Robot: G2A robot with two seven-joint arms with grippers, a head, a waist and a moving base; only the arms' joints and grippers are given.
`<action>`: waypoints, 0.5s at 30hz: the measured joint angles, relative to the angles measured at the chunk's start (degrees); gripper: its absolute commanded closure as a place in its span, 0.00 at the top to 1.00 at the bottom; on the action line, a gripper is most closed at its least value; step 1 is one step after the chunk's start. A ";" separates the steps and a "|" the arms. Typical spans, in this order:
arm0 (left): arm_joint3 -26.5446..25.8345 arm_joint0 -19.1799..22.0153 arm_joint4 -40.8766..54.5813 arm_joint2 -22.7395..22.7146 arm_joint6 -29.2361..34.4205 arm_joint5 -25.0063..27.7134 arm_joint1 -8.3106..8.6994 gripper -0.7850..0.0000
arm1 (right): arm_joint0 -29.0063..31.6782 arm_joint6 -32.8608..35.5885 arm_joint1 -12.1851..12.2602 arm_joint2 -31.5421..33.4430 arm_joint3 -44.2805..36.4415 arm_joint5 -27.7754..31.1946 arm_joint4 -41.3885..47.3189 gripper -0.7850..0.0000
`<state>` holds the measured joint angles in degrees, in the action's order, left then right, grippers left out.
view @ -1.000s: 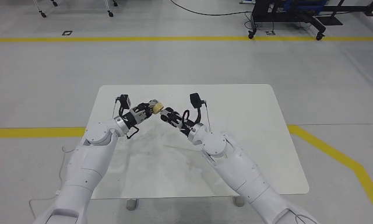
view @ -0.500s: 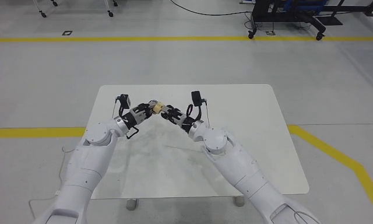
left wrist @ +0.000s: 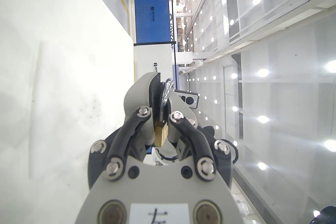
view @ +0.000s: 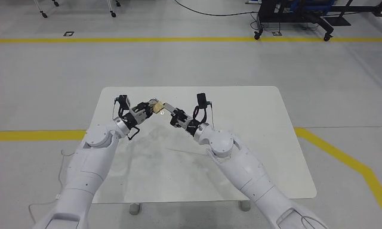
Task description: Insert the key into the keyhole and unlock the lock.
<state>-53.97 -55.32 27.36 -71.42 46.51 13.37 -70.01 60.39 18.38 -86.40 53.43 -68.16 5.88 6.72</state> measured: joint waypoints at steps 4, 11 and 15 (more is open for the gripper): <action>-0.82 -0.65 4.44 -0.01 -2.59 2.38 -0.72 0.00 | 1.81 5.67 0.35 2.03 -2.30 -1.60 7.12 0.21; -0.47 -0.70 5.66 1.06 -3.05 4.35 -1.38 0.00 | 2.84 10.98 0.63 4.05 -3.44 -2.12 13.56 0.13; -0.51 -0.77 5.49 0.66 -2.15 5.33 -1.31 0.00 | 2.24 11.34 0.44 3.82 -2.26 -1.92 14.64 0.16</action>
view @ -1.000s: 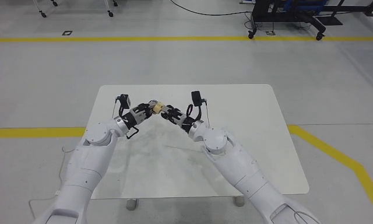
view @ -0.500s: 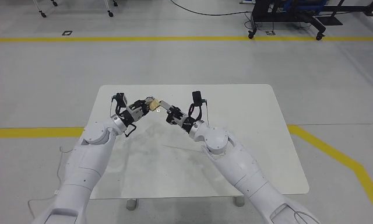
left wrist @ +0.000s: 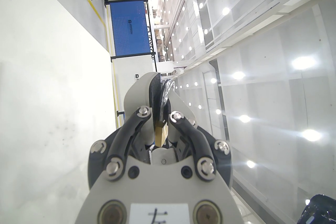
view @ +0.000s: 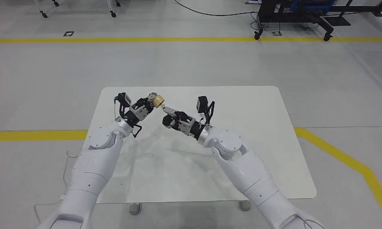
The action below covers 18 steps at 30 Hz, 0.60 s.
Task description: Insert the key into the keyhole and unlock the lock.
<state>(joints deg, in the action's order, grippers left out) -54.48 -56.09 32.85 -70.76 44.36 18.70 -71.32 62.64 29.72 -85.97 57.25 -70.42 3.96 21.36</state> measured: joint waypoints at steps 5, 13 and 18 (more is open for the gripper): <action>-0.20 -0.33 -1.10 -0.36 0.41 0.68 0.14 0.00 | -1.57 -1.03 -0.44 -0.96 2.52 0.44 -0.30 0.15; -1.02 -0.82 -3.08 -0.36 0.45 1.72 0.23 0.00 | -3.43 -1.46 -1.13 -1.79 5.12 1.34 1.22 0.15; -1.39 -1.05 -3.50 -0.55 0.66 1.72 0.29 0.00 | -4.01 -1.62 -1.36 -1.91 6.29 1.47 1.63 0.00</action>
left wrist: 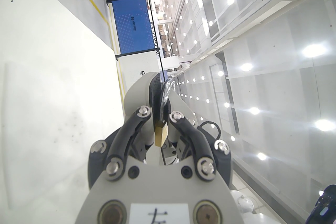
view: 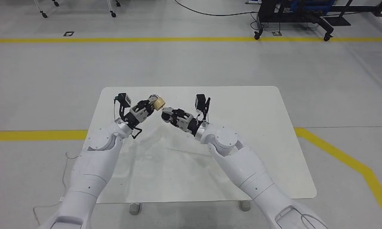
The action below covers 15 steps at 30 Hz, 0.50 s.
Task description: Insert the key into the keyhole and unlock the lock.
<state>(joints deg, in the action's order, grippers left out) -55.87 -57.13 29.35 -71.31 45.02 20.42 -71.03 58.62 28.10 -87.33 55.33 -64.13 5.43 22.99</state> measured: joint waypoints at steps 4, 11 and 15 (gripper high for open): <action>-0.33 -0.21 -0.42 -0.08 0.24 0.02 0.05 0.00 | -0.27 0.05 -0.13 -0.06 0.58 0.04 0.12 0.00; -0.96 -0.63 -1.36 0.01 0.64 0.71 0.08 0.00 | -0.64 -0.29 -0.38 -0.30 1.10 -0.06 0.11 0.00; -1.20 -0.78 -2.45 0.08 0.64 1.19 0.13 0.00 | -0.85 -0.86 -0.50 -0.74 1.11 0.00 -1.26 0.00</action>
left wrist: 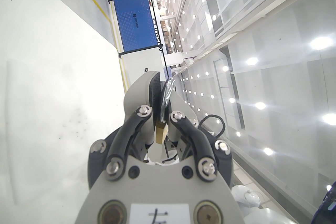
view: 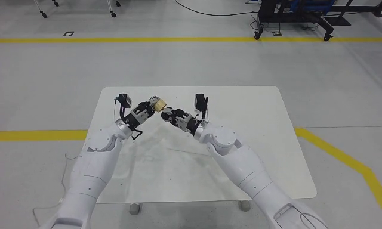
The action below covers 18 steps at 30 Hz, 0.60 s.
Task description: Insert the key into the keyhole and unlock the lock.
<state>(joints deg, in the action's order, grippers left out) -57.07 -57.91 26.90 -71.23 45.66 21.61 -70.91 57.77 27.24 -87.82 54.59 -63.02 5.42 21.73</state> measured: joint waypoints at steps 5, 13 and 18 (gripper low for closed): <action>-0.32 -0.24 -0.22 -0.21 -0.05 1.08 0.03 0.00 | 0.71 2.01 -0.28 1.17 -0.12 -0.88 6.00 0.00; -0.55 -0.43 0.01 -0.72 0.64 2.65 0.13 0.00 | 1.28 7.70 -0.75 3.46 1.14 -5.80 19.21 0.00; -0.61 -0.51 -0.11 -0.85 0.82 3.66 0.14 0.00 | 1.11 9.65 -0.92 4.55 2.05 -11.05 25.44 0.00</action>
<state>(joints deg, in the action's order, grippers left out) -57.68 -58.41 26.80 -72.08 46.48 25.27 -70.76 58.88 36.90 -88.74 59.14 -60.97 -5.62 47.17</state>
